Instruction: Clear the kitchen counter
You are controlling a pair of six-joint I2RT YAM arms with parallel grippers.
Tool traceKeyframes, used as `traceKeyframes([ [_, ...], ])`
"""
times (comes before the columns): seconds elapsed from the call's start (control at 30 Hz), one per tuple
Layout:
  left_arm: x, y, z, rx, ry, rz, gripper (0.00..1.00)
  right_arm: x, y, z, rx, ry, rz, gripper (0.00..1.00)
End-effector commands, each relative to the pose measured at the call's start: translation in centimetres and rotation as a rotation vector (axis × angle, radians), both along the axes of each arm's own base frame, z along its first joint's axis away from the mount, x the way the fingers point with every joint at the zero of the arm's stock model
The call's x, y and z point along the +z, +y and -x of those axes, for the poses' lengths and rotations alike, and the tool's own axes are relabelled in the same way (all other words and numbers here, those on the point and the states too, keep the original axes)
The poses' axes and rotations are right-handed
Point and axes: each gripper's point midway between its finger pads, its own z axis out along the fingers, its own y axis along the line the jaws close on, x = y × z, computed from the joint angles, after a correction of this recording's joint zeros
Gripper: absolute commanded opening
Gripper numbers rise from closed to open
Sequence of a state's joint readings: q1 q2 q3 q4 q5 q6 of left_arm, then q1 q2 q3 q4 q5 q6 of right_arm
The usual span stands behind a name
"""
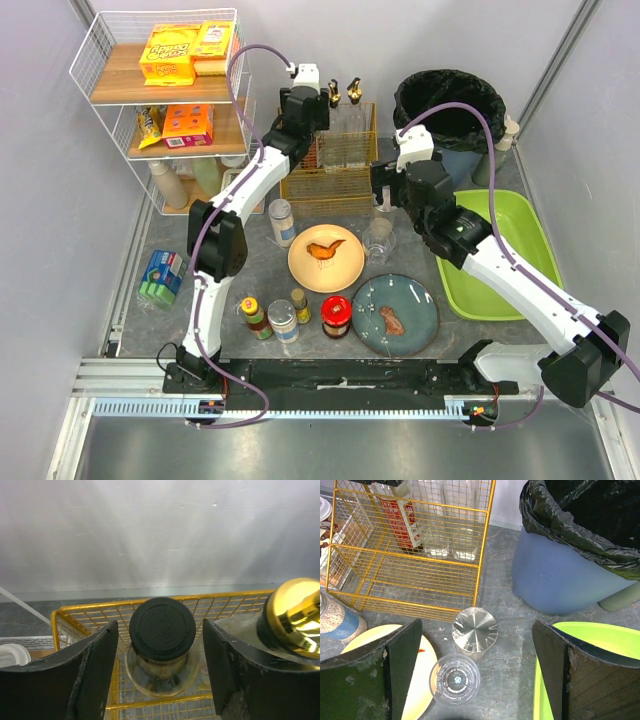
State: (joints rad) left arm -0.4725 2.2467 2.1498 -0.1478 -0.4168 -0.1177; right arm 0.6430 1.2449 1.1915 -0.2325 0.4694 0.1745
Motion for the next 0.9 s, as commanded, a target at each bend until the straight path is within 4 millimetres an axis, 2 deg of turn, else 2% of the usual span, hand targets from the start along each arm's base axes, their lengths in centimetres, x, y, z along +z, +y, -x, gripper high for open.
traceKeyframes([
  [0.0, 8.8, 0.6, 2.2, -0.018, -0.144, 0.098, 0.75, 0.6, 0.1, -0.6, -0.019, -0.025, -0.041, 0.98],
  [0.17, 13.0, 0.8, 4.8, -0.062, -0.195, 0.125, 0.80, 0.3, 0.4, -0.7, -0.013, -0.013, -0.062, 0.98],
  [0.3, 15.8, 0.4, 8.0, -0.125, -0.214, 0.135, 0.84, -0.4, 0.7, -0.9, -0.021, 0.007, -0.073, 0.98],
  [0.47, 17.8, 0.2, 12.8, -0.236, -0.161, 0.159, 0.91, -1.4, 0.5, -1.5, -0.077, 0.049, -0.069, 0.98],
  [0.53, 18.5, 1.0, 14.9, -0.257, -0.133, 0.163, 0.91, -1.9, 0.6, -1.6, -0.074, 0.064, -0.063, 0.98],
  [0.67, 17.5, 2.4, 19.4, -0.301, -0.053, 0.154, 0.92, -3.4, 0.6, -2.1, -0.093, 0.104, -0.062, 0.98],
  [0.73, 16.5, 3.3, 21.5, -0.309, -0.023, 0.154, 0.92, -3.9, 0.4, -2.4, -0.096, 0.116, -0.041, 0.98],
  [0.83, 14.5, 5.0, 24.6, -0.302, 0.011, 0.158, 0.92, -5.9, 0.0, -3.1, -0.123, 0.151, 0.026, 0.98],
  [0.87, 14.4, 5.8, 25.8, -0.296, 0.005, 0.161, 0.92, -6.5, -0.1, -3.4, -0.129, 0.162, 0.039, 0.98],
])
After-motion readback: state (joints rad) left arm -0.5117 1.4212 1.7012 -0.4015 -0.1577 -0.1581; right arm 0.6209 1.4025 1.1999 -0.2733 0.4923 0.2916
